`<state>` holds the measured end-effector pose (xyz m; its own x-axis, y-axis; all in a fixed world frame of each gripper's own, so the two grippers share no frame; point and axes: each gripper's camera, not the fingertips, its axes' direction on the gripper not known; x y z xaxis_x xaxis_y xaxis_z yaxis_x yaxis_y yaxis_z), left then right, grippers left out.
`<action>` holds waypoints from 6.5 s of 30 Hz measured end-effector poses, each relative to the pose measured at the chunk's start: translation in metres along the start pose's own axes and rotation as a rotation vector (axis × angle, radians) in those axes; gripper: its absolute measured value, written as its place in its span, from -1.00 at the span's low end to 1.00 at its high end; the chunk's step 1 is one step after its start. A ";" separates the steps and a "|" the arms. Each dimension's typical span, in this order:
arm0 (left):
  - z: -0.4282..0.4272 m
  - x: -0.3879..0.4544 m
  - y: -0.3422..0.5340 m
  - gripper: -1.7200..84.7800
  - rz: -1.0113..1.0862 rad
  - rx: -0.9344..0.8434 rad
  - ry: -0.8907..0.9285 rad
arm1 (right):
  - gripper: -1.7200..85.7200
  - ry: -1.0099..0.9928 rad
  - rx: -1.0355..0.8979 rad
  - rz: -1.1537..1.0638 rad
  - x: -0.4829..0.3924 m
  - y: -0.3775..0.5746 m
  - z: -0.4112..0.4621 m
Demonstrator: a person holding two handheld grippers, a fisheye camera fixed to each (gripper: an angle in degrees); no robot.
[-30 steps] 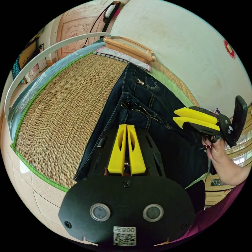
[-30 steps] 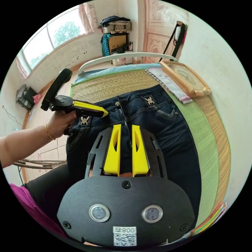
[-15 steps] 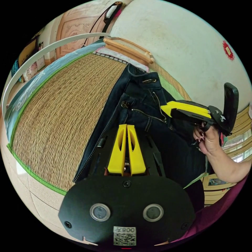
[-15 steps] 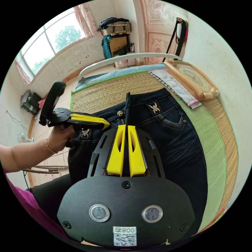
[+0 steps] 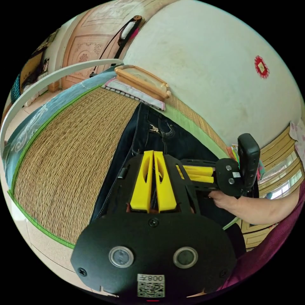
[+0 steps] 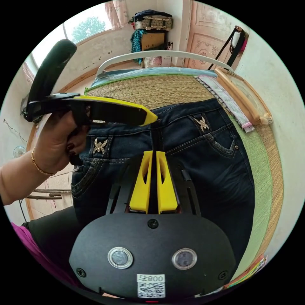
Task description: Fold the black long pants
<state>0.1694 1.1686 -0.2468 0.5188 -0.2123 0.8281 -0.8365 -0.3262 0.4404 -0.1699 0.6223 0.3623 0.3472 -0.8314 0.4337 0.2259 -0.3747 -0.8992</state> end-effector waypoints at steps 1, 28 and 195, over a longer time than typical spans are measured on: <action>0.008 -0.002 -0.002 -0.96 0.005 -0.031 -0.030 | -0.92 -0.026 0.007 0.022 0.005 0.001 0.000; 0.059 -0.018 -0.014 -0.96 0.057 -0.127 -0.042 | -0.95 -0.136 0.013 0.240 0.088 0.102 0.034; -0.001 0.275 -0.224 -0.96 0.557 -0.625 -0.278 | -0.94 -0.038 -0.190 0.252 -0.040 0.321 -0.219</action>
<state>0.4987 1.1844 -0.1172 -0.0367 -0.4335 0.9004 -0.8821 0.4374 0.1746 -0.3110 0.4458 0.0440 0.4056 -0.8932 0.1942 -0.0447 -0.2316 -0.9718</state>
